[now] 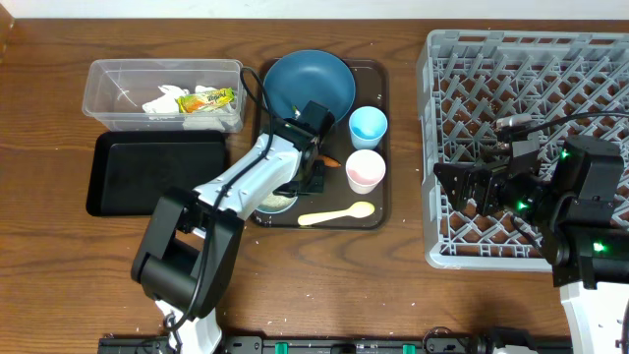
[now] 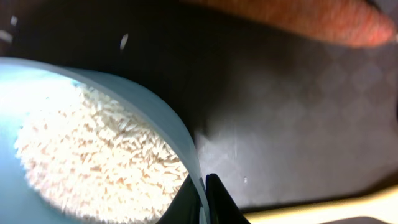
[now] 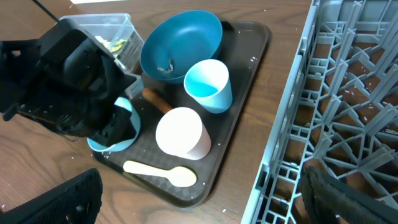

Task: Sort waste into correct bins and load items into the dishwasher rack
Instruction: 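Grasp the rim of the light-blue rice bowl with the left gripper, then lift the rice bowl with the left gripper over the black tray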

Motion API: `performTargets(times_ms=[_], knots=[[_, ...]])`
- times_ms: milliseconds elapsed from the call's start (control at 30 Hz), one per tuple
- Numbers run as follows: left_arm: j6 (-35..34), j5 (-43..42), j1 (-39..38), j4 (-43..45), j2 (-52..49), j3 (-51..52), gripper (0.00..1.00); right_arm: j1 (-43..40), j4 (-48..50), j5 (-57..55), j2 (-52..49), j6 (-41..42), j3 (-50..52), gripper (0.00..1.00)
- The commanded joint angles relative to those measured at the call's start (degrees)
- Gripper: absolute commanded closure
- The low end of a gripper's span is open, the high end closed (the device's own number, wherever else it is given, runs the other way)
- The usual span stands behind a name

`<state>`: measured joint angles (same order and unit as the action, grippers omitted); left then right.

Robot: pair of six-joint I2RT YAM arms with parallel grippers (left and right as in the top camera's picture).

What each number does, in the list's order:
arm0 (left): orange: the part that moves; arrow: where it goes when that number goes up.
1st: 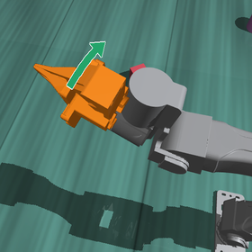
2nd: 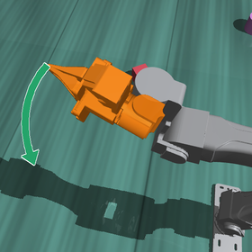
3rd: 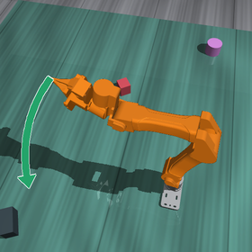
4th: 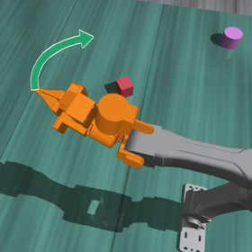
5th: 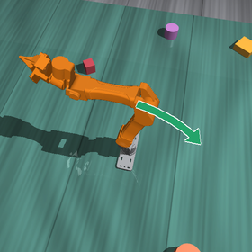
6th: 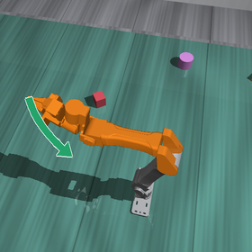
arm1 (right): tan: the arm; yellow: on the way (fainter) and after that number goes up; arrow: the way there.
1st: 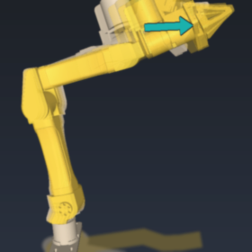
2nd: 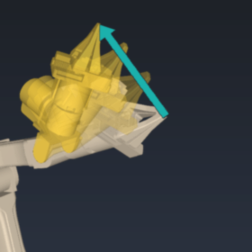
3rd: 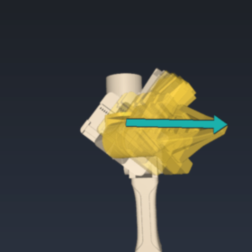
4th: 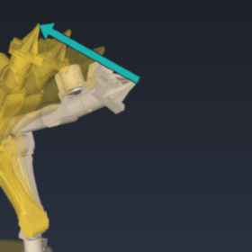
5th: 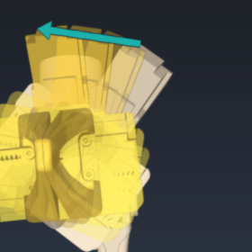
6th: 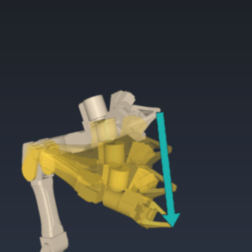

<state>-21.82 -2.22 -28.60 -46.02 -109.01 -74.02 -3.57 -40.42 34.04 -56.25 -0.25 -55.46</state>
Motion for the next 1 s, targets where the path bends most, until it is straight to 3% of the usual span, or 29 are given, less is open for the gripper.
performTargets(times_ms=[0, 433, 967], knots=[[0.31, -1.09, 0.7, -2.49, 3.87, -1.4, 0.94, -0.11, 0.35, 0.5, 0.09, 0.63, -1.2, 0.01], [0.11, -5.77, 9.86, -7.58, 19.19, -1.4, 0.94, -0.11, 3.5, 0.5, 0.07, 0.63, -1.2, 0.01], [4.94, -12.79, 26.64, -12.5, 20.31, -1.33, 0.94, -0.11, 7.5, 0.52, -0.76, 0.68, -1.2, 0.01]])
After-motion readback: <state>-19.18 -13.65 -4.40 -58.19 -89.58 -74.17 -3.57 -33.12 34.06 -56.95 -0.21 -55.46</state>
